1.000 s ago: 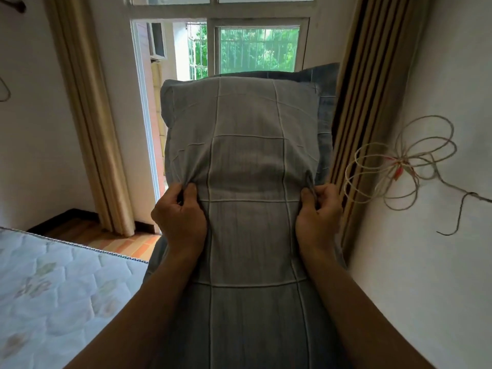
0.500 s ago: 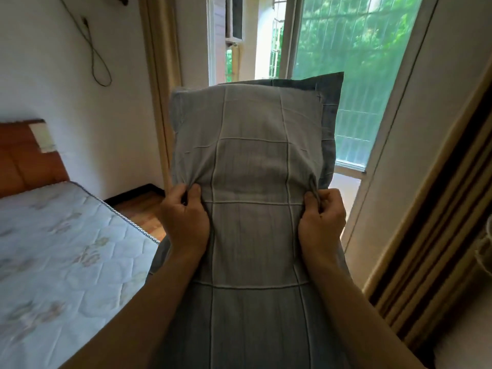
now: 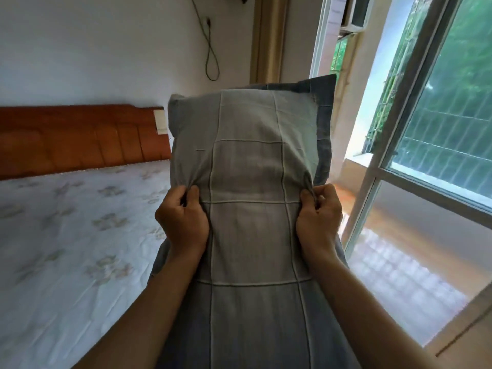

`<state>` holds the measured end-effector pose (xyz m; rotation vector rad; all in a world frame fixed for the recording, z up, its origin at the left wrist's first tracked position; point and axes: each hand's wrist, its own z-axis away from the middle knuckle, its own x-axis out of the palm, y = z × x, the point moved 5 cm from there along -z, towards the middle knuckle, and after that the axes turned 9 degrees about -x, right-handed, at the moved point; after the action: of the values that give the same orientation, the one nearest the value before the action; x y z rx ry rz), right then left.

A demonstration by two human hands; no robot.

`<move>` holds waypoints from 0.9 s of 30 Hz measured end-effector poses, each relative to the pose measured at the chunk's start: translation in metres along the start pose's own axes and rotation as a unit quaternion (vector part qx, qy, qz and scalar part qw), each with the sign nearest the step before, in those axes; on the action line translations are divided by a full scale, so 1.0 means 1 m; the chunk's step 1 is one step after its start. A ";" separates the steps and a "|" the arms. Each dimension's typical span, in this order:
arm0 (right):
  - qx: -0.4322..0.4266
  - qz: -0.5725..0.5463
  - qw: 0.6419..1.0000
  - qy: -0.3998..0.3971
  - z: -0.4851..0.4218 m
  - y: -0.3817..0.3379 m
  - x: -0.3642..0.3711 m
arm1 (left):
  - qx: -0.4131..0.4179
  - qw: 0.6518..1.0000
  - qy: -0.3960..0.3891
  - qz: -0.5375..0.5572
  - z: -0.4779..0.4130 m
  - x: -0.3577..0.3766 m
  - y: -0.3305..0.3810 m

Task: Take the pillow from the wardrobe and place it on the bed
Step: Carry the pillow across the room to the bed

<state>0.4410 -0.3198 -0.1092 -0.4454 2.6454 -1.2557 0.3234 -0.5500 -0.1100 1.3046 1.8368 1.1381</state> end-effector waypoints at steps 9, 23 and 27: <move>-0.027 -0.060 0.989 -0.129 -0.020 0.015 0.133 | -0.006 0.990 0.136 -0.047 -0.056 -0.025 -0.048; -0.010 -0.197 0.925 -0.324 -0.042 0.074 0.267 | 0.017 0.933 0.318 -0.169 -0.058 -0.007 -0.071; -0.015 -0.246 0.885 -0.395 -0.055 0.090 0.291 | 0.001 0.907 0.379 -0.185 -0.034 0.017 -0.066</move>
<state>0.1349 -0.3256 -0.1542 -1.3635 1.8917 -0.8477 0.2606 -0.5535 -0.1539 0.4625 2.4825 1.5420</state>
